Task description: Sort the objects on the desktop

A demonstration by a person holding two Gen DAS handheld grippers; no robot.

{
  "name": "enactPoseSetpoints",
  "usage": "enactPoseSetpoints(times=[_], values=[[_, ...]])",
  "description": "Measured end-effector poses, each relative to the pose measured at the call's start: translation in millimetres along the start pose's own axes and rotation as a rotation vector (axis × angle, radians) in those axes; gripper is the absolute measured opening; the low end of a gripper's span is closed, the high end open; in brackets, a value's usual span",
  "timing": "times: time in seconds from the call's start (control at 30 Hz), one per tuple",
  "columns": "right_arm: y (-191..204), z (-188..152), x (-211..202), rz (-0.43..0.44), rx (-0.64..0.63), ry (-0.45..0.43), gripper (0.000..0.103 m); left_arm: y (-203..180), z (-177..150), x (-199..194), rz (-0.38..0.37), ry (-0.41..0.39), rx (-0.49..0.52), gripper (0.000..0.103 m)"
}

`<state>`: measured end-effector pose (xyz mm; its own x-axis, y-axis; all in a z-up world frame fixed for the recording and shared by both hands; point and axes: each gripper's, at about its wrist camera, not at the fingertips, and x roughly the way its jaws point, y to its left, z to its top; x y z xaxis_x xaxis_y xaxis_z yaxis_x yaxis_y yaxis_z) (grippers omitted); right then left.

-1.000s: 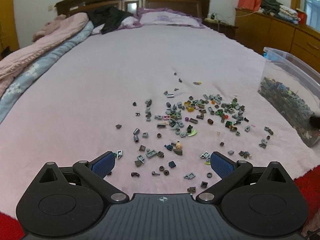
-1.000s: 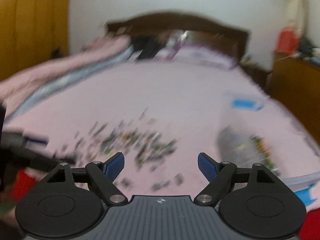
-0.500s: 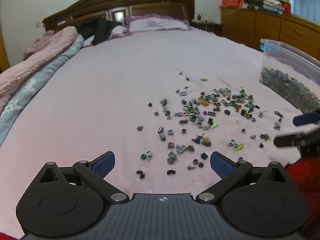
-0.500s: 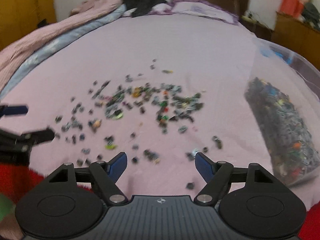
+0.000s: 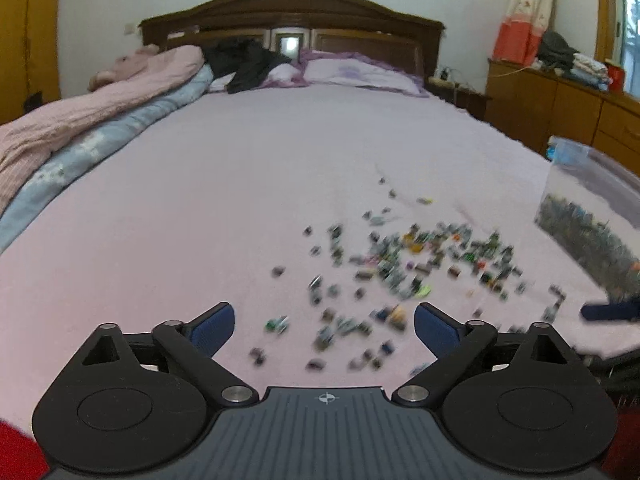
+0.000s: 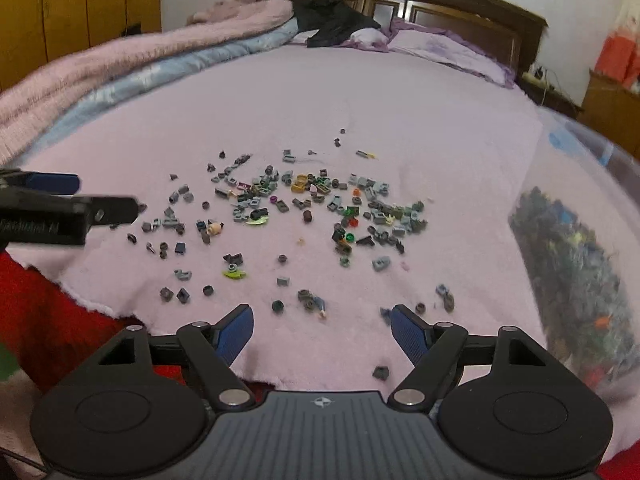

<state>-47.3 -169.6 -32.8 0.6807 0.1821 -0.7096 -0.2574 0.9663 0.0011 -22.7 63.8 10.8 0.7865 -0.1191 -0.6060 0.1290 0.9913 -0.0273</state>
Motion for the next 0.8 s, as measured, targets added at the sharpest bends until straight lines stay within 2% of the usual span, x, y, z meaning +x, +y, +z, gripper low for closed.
enactPoseSetpoints(times=[0.13, 0.23, 0.37, 0.5, 0.63, 0.73, 0.8], values=[[-16, -12, 6, 0.0, 0.064, -0.018, 0.078, -21, 27, 32, 0.001, -0.004, 0.054, 0.085], [-22, -18, 10, 0.013, 0.073, -0.031, 0.078, -37, 46, 68, -0.01, -0.009, 0.078, 0.073], [-27, -19, 15, -0.005, 0.056, -0.028, 0.078, -46, 61, 124, -0.052, 0.043, 0.011, 0.056], [-39, -18, 24, -0.015, 0.088, 0.001, 0.078, -44, 66, 167, -0.028, 0.093, -0.036, 0.043], [-44, -19, 29, -0.012, 0.106, 0.01, 0.078, -35, 66, 186, -0.037, 0.108, -0.067, 0.036], [-46, -20, 33, -0.009, 0.118, 0.014, 0.08, -31, 64, 189, -0.049, 0.105, -0.052, 0.032], [-48, -21, 35, -0.007, 0.125, 0.017, 0.081, -30, 64, 192, -0.054, 0.103, -0.054, 0.024]])
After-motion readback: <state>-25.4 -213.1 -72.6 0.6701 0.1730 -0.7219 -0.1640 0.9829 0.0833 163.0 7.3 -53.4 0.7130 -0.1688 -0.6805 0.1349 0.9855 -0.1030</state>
